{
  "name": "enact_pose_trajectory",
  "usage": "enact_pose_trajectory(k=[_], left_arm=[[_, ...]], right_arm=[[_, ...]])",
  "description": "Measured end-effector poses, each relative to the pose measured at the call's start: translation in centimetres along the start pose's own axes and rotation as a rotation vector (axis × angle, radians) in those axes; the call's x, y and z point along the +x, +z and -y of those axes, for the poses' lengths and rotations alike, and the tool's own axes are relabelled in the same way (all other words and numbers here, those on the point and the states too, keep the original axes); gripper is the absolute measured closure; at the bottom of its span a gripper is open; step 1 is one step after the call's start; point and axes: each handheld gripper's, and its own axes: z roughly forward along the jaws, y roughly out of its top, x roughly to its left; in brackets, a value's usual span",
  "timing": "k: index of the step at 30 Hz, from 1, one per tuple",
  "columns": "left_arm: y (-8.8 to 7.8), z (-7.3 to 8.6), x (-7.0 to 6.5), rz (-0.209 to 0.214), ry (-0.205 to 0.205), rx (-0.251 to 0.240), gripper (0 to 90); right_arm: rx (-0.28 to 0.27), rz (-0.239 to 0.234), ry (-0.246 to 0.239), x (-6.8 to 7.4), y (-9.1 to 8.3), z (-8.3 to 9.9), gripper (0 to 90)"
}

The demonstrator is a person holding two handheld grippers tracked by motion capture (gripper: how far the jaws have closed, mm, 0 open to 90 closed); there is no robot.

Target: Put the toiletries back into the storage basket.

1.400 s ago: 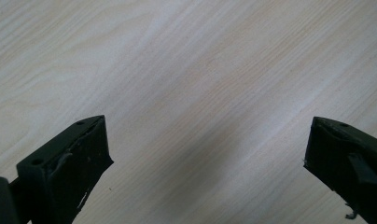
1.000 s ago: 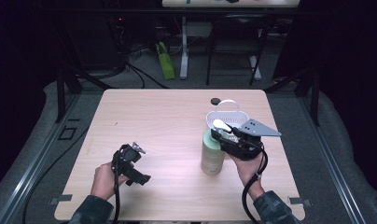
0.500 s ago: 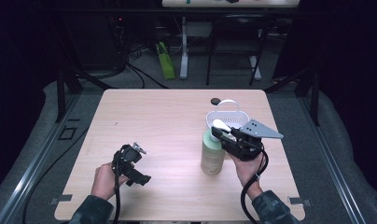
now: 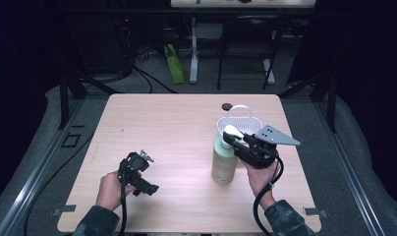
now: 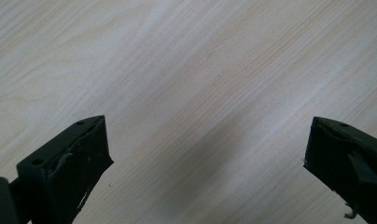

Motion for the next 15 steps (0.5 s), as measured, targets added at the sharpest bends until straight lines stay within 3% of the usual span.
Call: enact_pose_trajectory(k=[15], left_arm=[[0.11, 0.06, -0.04, 0.008, -0.013, 0.006, 0.6]], right_arm=[[0.001, -0.002, -0.009, -0.27, -0.32, -0.73, 67.6]])
